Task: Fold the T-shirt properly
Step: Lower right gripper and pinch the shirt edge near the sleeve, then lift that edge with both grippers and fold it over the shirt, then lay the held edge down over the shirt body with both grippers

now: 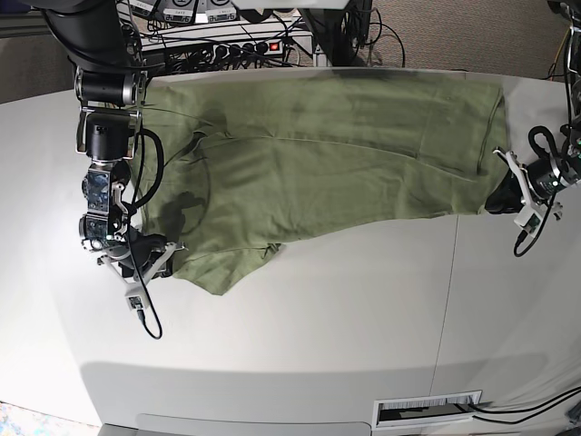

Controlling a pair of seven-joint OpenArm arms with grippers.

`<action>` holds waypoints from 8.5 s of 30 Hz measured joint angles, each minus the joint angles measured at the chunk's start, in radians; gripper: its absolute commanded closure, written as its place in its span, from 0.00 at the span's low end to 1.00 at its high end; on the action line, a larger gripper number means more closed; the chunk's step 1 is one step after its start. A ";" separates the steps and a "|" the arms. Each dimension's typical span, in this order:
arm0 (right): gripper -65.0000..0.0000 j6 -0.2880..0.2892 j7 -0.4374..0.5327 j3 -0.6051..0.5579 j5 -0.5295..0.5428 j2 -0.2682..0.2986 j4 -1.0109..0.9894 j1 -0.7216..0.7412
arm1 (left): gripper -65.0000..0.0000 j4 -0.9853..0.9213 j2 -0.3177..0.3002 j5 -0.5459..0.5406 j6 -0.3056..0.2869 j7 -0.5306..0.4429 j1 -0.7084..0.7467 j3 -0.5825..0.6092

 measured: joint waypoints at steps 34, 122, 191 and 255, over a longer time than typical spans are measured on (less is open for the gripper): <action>0.64 0.019 -0.402 -0.007 0.207 0.024 0.381 -0.030 | 1.00 0.000 0.000 0.001 0.000 0.000 0.000 0.000; 1.00 0.019 -0.619 -0.008 0.426 0.154 0.616 -0.244 | 1.00 0.385 -0.216 -0.266 -0.001 0.354 0.197 -0.001; 1.00 0.053 -0.292 -0.012 0.381 0.236 0.618 -0.233 | 1.00 0.443 -0.291 -0.636 0.000 0.789 0.357 -0.002; 0.70 0.052 -0.288 -0.011 0.264 0.046 0.605 -0.244 | 0.69 0.518 -0.321 -0.552 0.003 0.777 0.354 -0.002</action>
